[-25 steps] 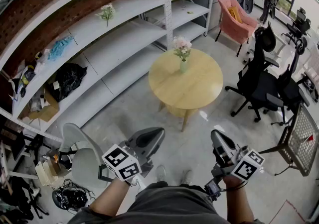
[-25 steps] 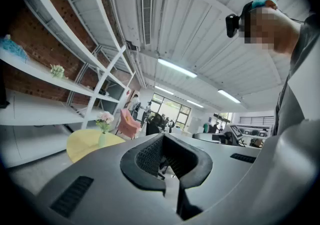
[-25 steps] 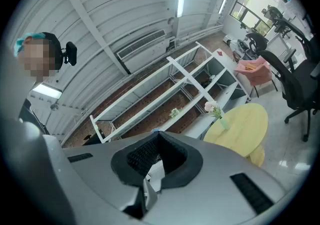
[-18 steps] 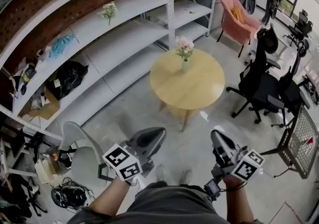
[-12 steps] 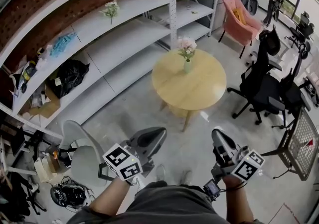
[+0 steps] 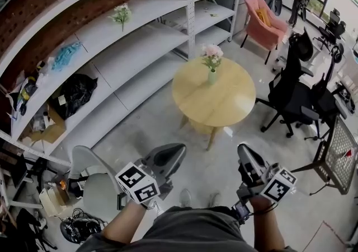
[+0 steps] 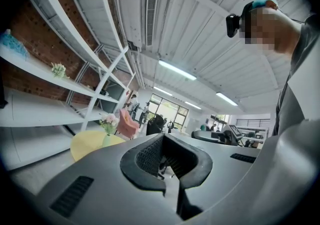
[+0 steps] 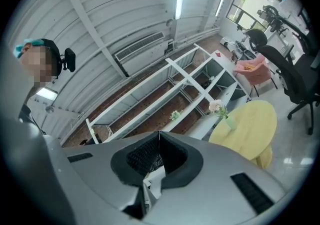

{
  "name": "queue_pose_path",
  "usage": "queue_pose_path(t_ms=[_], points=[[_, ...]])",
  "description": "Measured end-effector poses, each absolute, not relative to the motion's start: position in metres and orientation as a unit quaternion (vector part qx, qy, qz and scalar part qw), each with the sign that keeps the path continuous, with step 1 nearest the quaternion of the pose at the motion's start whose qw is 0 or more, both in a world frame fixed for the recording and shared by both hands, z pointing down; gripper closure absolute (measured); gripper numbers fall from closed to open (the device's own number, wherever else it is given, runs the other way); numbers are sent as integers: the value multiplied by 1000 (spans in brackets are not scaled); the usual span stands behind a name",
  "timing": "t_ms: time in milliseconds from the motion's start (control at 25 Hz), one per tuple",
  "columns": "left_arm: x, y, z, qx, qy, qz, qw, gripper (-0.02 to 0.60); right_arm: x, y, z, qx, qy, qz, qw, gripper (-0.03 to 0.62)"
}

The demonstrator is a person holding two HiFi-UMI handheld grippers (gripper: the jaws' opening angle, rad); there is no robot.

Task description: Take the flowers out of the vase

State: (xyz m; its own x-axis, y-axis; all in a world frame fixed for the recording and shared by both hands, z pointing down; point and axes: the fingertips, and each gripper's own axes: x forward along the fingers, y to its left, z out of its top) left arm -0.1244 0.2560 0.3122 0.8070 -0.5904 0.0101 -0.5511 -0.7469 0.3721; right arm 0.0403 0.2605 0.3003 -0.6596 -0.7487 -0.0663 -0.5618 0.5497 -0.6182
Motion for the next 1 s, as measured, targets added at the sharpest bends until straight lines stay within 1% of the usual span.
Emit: queue_pose_path(t_ms=[280,560,800,1000], points=[[-144,239,313,935,-295,-62,186,574,22,251,300,-390,863,-277,161,580],[-146,209,319,932,-300,-58,193,572,27,219,306,-393,859,-287,161,579],[-127,164,324,928,-314,-53,194,574,48,166,314,-388,856,-297,168,579],[-97,116,324,923,-330,-49,194,574,69,110,314,-361,872,-293,154,579]])
